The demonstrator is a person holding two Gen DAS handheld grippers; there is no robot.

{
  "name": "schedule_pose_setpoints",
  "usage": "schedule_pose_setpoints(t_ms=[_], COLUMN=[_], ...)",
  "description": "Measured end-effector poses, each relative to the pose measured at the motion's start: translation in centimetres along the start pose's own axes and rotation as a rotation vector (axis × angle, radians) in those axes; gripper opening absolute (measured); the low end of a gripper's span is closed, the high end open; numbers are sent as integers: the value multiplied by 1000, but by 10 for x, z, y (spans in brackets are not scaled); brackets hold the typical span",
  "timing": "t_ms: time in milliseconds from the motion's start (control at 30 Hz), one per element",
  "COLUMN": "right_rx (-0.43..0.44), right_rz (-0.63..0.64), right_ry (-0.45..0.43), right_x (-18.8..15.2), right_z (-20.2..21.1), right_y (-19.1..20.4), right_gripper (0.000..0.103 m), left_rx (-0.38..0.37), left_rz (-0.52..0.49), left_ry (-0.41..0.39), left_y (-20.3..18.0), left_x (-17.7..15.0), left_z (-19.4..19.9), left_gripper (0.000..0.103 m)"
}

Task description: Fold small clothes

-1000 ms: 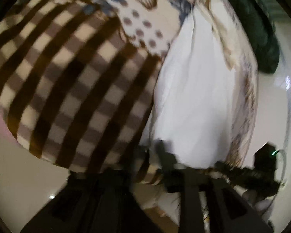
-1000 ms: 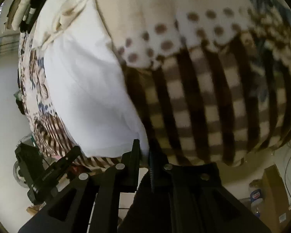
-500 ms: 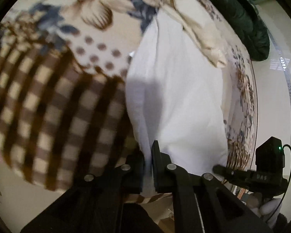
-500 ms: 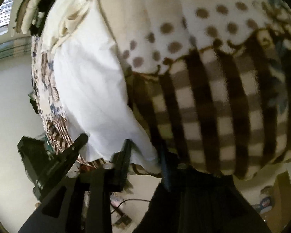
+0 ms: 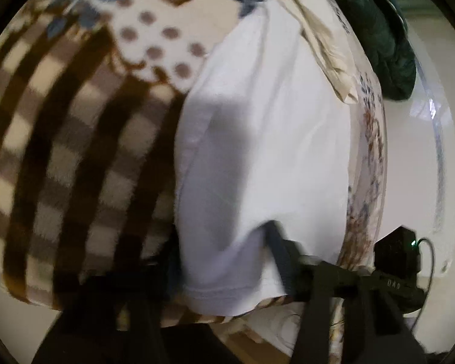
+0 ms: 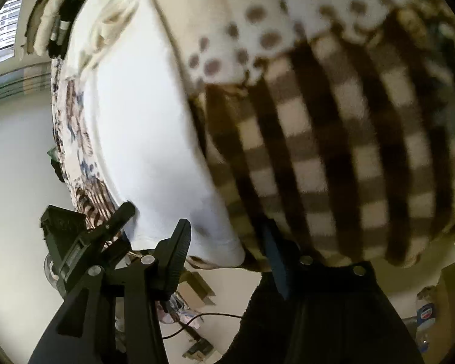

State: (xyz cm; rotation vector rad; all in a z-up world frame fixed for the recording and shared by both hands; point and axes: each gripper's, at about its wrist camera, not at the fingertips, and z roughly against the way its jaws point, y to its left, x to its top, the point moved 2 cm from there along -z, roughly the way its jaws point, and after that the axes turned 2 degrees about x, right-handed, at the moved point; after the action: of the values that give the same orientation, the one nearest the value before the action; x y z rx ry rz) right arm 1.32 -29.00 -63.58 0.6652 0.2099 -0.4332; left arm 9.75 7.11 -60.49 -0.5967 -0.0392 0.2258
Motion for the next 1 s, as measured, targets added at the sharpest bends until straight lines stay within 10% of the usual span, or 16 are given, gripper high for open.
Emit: schedule_pose_setpoints(t_ms=[67,567,867,1000], right_rx=[50,181,122,109], right_rz=[-17,147,163,158], right_ry=[-18,-235,-413,-427], right_x=[-4,5,155,219], right_z=[-3,108,133,120], right_y=[1,114,195,215], right_gripper=[9,6,6,6], left_rx=[-7,-126,-180,-227], left_rz=[-37,-47,-34,43], left_ry=[-17,-222,-241,-189], left_y=[-7,-93,-125,-113], left_x=[-4,80,250,312], left_z=[9,106,67,38], left_gripper=[10,9,13,46])
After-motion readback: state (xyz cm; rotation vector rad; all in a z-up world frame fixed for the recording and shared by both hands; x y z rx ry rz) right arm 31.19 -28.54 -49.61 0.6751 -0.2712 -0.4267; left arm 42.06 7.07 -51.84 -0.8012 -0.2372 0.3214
